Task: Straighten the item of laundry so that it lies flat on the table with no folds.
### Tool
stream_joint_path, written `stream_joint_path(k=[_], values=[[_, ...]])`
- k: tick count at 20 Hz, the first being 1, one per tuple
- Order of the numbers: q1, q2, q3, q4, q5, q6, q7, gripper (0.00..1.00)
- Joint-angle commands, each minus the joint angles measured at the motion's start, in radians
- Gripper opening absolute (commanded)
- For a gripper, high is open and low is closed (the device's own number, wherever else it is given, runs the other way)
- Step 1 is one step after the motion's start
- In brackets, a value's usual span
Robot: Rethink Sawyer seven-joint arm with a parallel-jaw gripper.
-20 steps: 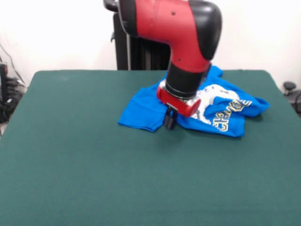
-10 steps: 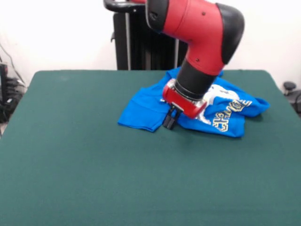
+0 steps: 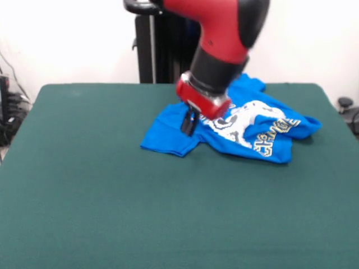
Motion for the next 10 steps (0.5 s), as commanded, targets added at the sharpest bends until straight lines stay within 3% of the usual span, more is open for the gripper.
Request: stream_joint_path(k=[1, 10], values=[[-0.031, -0.225, 0.151, 0.179, 0.006, 0.186, -0.009, 0.0], [-0.122, -0.194, 0.238, 0.262, -0.037, 0.028, -0.025, 0.0]])
